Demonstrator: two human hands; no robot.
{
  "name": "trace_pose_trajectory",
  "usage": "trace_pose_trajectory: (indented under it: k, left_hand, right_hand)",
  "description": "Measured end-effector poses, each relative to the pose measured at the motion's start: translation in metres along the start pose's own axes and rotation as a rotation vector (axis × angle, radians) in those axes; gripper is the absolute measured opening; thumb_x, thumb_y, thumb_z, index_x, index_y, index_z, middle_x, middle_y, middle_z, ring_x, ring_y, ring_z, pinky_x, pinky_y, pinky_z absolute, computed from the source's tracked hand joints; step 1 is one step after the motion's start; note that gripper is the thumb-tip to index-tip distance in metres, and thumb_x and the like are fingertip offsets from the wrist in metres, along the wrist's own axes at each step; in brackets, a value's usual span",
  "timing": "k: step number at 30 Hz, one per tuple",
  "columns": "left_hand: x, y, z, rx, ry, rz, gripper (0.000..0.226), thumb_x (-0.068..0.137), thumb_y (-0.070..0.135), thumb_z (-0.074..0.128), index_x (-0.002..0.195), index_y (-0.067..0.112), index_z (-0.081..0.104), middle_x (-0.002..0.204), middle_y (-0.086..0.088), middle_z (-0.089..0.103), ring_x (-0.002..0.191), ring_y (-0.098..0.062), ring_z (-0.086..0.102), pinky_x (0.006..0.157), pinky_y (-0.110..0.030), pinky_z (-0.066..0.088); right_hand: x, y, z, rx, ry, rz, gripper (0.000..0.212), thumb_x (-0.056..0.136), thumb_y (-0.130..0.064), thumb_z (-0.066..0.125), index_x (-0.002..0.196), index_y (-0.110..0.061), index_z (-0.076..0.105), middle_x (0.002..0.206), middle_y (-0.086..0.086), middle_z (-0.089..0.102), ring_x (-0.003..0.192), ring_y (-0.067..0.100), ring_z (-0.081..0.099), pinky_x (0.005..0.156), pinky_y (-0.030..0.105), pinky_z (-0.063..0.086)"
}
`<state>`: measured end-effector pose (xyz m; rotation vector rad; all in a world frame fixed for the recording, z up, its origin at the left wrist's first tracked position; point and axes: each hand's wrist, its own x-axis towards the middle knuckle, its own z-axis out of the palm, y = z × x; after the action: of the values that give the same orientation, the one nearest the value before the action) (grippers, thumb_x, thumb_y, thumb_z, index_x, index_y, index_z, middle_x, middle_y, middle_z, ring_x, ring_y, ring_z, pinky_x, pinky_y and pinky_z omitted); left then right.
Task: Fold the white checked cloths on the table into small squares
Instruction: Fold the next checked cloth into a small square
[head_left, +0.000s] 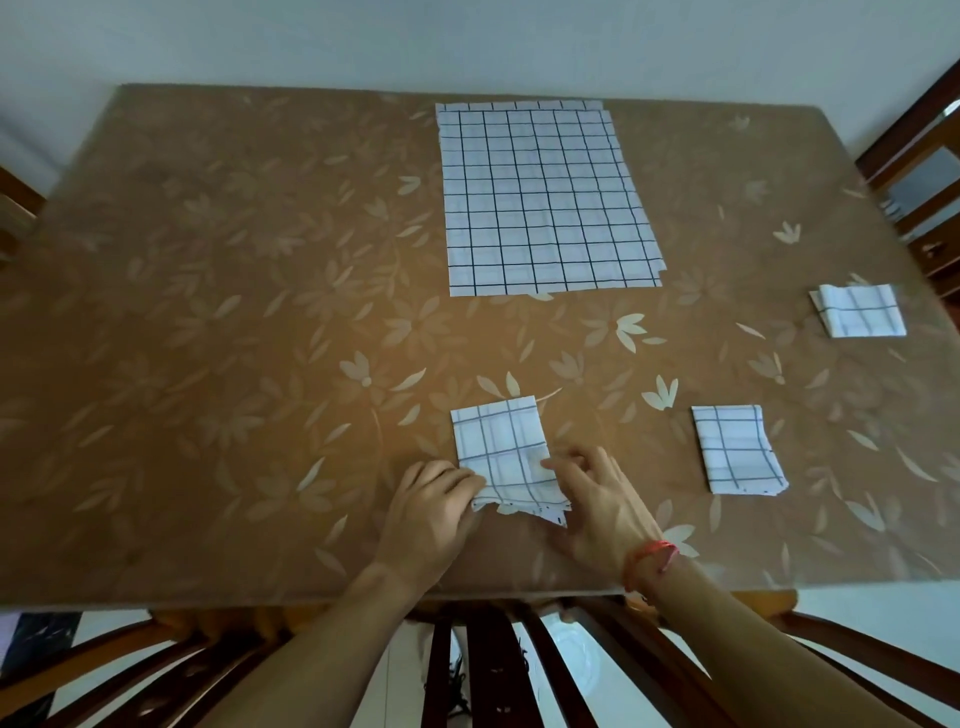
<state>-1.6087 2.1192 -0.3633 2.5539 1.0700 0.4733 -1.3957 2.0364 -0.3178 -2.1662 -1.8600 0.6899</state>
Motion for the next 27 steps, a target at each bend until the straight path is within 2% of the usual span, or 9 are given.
trace_pose_trajectory:
  k: [4,7,10,12,14,16,18,22,27]
  left_hand:
    - [-0.004,-0.003,0.002,-0.077,-0.021,-0.075,0.033,0.087,0.030,0.048,0.104,0.016,0.072,0.104,0.004,0.071,0.103,-0.014,0.056,0.092,-0.027,0.035]
    - [-0.005,-0.004,0.001,-0.118,-0.015,-0.117,0.035,0.088,0.033,0.048,0.105,0.016,0.073,0.104,0.006,0.071,0.104,-0.012,0.056,0.093,-0.025,0.035]
    - [-0.004,-0.004,0.000,-0.137,0.021,-0.174,0.031,0.090,0.033,0.050,0.103,0.016,0.073,0.099,0.009,0.071,0.103,-0.010,0.056,0.091,-0.025,0.036]
    - [-0.002,-0.004,-0.001,-0.140,0.033,-0.223,0.029,0.092,0.033,0.049,0.101,0.019,0.073,0.094,0.014,0.070,0.099,-0.006,0.054,0.088,-0.025,0.036]
    - [0.001,-0.005,-0.002,-0.141,0.028,-0.252,0.027,0.093,0.033,0.049,0.099,0.022,0.073,0.088,0.017,0.068,0.095,-0.003,0.052,0.086,-0.025,0.036]
    - [0.004,-0.005,-0.004,-0.145,0.027,-0.275,0.017,0.091,0.026,0.057,0.097,0.024,0.072,0.082,0.018,0.065,0.090,-0.003,0.051,0.082,-0.025,0.035]
    - [0.008,-0.006,-0.006,-0.143,0.023,-0.306,0.016,0.086,0.020,0.065,0.100,0.025,0.071,0.080,0.018,0.062,0.087,-0.004,0.050,0.079,-0.023,0.031]
    - [0.017,-0.009,-0.005,-0.162,-0.001,-0.402,0.023,0.085,0.022,0.068,0.108,0.025,0.068,0.083,0.018,0.062,0.089,-0.010,0.053,0.085,-0.028,0.034]
    - [0.028,-0.013,-0.003,-0.162,-0.026,-0.427,0.029,0.090,0.026,0.062,0.119,0.026,0.059,0.084,0.015,0.065,0.092,-0.013,0.052,0.086,-0.028,0.030]
  right_hand:
    - [0.015,0.002,0.009,-0.109,-0.005,-0.124,0.041,0.067,-0.032,0.070,0.106,-0.019,0.069,0.114,0.004,0.059,0.092,0.022,0.057,0.074,0.035,0.055]
    - [0.017,0.016,0.017,-0.148,0.020,-0.069,0.033,0.070,-0.008,0.073,0.103,-0.008,0.072,0.112,0.013,0.066,0.083,0.009,0.063,0.068,0.019,0.053]
    - [0.015,0.019,0.014,0.096,-0.245,0.332,0.048,0.095,0.012,0.034,0.141,0.019,0.021,0.148,0.035,0.025,0.050,-0.007,0.060,0.038,0.004,0.036]
    - [0.008,0.018,0.006,0.144,-0.532,0.316,0.049,0.096,0.011,0.037,0.140,0.020,0.018,0.149,0.034,0.024,0.106,0.013,0.065,0.038,0.006,0.034]
    - [0.020,0.022,0.014,0.052,-0.617,0.325,0.047,0.099,-0.001,0.040,0.142,0.012,0.025,0.149,0.027,0.032,0.134,0.032,0.039,0.053,0.002,0.036]
    - [0.021,0.006,0.002,0.078,-0.524,0.406,0.043,0.101,-0.016,0.043,0.142,-0.002,0.040,0.147,0.016,0.042,0.132,0.029,0.042,0.089,0.007,0.041]
    - [0.029,-0.006,-0.008,0.072,-0.407,0.446,0.039,0.098,-0.021,0.049,0.134,-0.006,0.053,0.140,0.011,0.051,0.126,0.028,0.049,0.101,0.021,0.038]
    - [0.048,-0.013,-0.004,0.204,0.037,0.356,0.020,0.083,-0.041,0.062,0.092,-0.025,0.070,0.085,-0.005,0.073,0.082,0.018,0.068,0.070,0.032,0.054]
    - [0.060,-0.019,-0.005,0.230,0.002,0.433,0.013,0.083,-0.037,0.065,0.082,-0.024,0.067,0.074,-0.007,0.068,0.072,0.016,0.062,0.069,0.033,0.054]
